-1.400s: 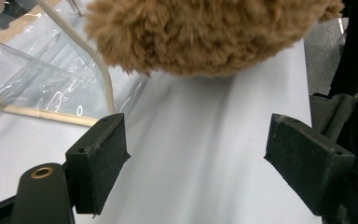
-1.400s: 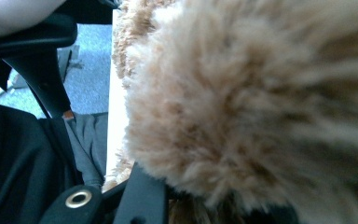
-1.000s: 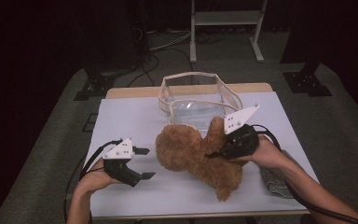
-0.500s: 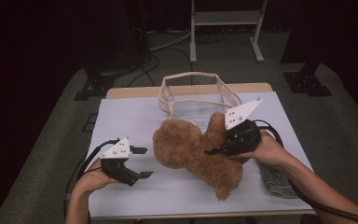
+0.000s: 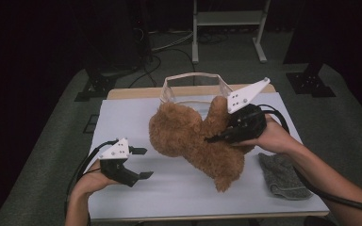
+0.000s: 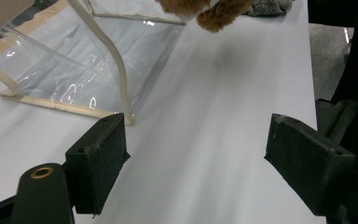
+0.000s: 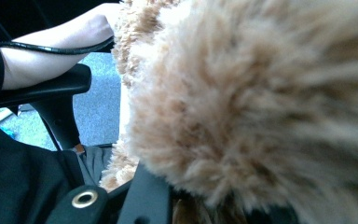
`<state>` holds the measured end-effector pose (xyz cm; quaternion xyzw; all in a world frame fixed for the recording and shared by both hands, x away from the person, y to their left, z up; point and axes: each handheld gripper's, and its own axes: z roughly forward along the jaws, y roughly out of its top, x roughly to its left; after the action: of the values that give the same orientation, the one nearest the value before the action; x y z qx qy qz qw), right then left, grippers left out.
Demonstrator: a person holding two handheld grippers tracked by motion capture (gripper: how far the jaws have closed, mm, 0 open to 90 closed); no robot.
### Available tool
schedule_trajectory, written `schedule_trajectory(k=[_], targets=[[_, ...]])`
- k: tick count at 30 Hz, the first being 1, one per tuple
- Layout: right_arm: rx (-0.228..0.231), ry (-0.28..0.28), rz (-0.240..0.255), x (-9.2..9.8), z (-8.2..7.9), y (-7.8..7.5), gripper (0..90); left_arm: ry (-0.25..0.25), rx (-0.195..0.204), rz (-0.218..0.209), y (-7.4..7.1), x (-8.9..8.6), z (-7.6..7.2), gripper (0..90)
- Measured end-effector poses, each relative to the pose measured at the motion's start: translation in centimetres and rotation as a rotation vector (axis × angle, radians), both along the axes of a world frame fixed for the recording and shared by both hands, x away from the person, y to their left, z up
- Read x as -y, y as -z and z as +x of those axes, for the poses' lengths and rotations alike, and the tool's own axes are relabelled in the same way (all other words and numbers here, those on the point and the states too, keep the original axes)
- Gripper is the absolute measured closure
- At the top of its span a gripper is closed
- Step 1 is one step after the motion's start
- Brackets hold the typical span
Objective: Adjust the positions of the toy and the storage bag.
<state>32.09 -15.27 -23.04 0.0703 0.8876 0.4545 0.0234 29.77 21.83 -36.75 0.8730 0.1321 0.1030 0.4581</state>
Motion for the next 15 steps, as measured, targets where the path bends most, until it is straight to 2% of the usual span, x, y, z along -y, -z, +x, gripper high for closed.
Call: schedule_trajectory(k=[6,7,8,15], targets=[[0.021,0.001,-0.004,-0.3,0.2,-2.1,76.6,-0.003,-0.005,-0.005,0.1,-0.2,0.0,19.4],[0.029,0.003,-0.003,-0.4,0.3,-3.0,76.6,-0.003,-0.005,-0.007,0.1,-0.2,0.0,19.4],[0.029,0.003,-0.003,-0.4,0.3,-3.0,76.6,-0.003,-0.005,-0.007,0.0,-0.2,0.0,19.4],[0.075,0.032,-0.008,-0.5,1.0,-6.5,76.6,-0.015,-0.001,-0.018,-0.1,-0.6,0.0,19.4]])
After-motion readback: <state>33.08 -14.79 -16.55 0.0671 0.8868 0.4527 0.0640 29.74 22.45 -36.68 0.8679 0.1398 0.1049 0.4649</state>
